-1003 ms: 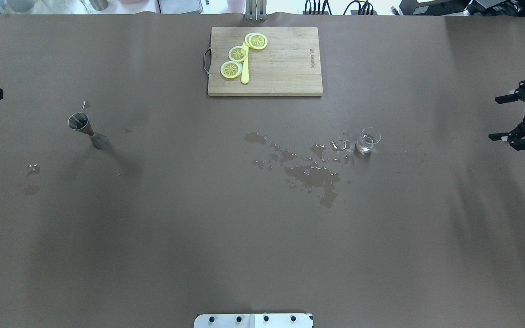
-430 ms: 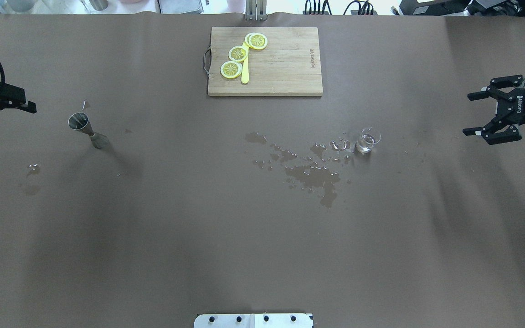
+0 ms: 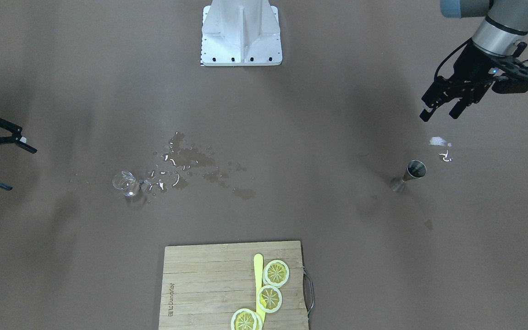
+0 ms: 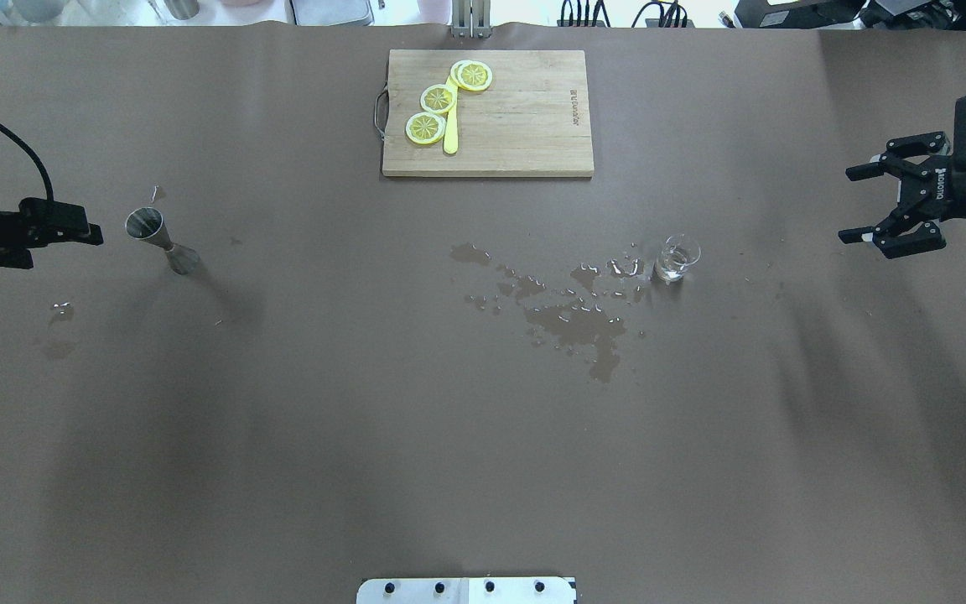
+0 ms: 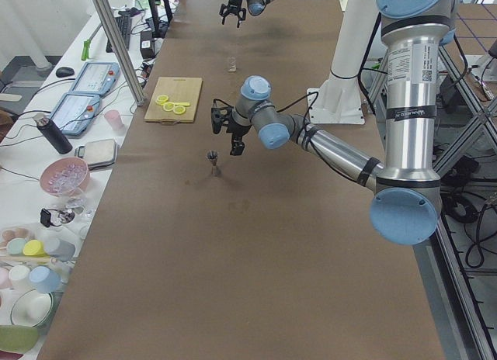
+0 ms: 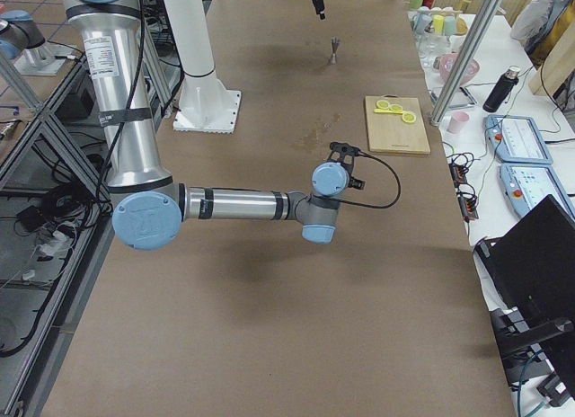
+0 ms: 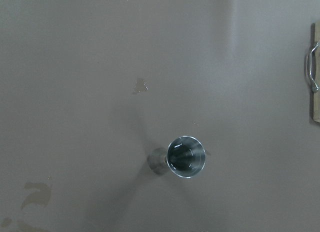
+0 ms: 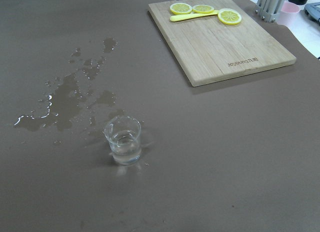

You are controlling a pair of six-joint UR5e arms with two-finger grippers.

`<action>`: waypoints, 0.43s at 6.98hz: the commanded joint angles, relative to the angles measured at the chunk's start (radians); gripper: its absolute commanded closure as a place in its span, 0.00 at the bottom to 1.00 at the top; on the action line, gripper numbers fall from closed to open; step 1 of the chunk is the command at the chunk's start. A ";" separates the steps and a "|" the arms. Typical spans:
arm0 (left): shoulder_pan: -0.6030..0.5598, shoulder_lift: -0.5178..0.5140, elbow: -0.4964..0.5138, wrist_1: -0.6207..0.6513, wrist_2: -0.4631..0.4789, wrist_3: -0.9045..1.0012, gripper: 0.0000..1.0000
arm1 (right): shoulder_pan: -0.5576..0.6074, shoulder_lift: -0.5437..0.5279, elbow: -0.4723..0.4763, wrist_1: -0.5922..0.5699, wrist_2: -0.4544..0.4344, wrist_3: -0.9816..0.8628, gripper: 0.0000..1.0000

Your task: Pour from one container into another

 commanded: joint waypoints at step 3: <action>0.161 0.028 -0.046 0.003 0.224 -0.088 0.01 | 0.001 0.049 -0.022 0.034 0.110 -0.069 0.00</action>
